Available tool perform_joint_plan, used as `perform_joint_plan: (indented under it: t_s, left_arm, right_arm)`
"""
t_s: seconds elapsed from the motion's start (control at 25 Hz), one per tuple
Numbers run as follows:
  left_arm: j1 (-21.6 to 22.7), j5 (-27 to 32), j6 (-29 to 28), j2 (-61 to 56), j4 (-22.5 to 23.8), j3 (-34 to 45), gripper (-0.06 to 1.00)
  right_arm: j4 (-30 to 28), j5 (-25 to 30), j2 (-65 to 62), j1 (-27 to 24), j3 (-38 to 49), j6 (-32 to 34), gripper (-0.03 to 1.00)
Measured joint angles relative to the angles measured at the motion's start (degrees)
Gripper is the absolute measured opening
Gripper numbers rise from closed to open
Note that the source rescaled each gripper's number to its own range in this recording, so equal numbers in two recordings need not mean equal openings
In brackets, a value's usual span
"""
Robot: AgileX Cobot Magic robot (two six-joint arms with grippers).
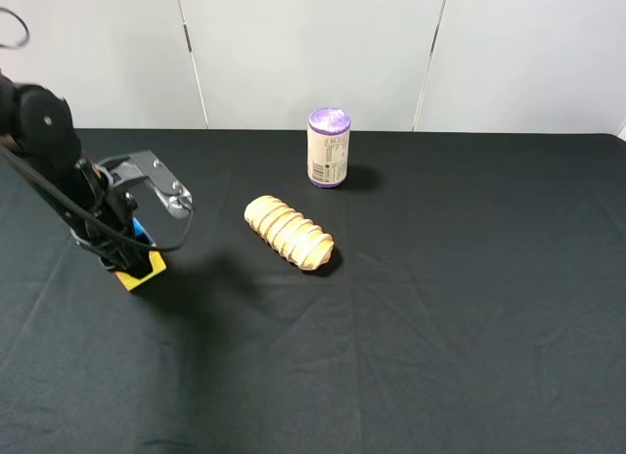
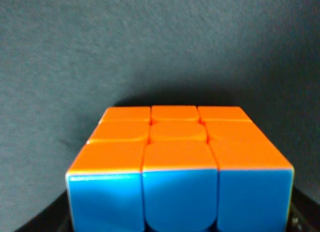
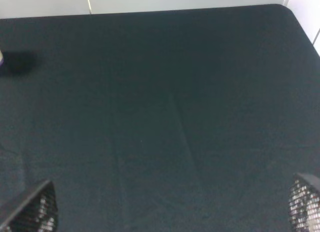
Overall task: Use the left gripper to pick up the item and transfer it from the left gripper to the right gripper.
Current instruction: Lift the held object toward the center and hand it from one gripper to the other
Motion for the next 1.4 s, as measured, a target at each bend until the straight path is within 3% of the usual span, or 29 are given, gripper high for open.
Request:
perform_joint_plan:
  t_s: [0.24,0.52,1.0,1.4]
  left_arm:
    - [0.0,6.05,0.0,-6.84,-3.5,-2.09,0.0]
    - [0.0,10.98,0.0,-14.77,-12.71,-2.09,0.0]
    - [0.0,18.16,0.0,-17.3,-34.77,-2.09,0.0]
    - [0.0,21.01,1.36,-17.3,-49.16,-2.09,0.0]
  right_arm:
    - [0.0,0.0,0.0,0.0,0.0,0.0,1.0]
    - [0.0,0.0,0.0,0.0,0.0,0.0,1.0]
    - [0.0,0.0,0.0,0.0,0.0,0.0,1.0]
    - [0.0,0.0,0.0,0.0,0.0,0.0,1.0]
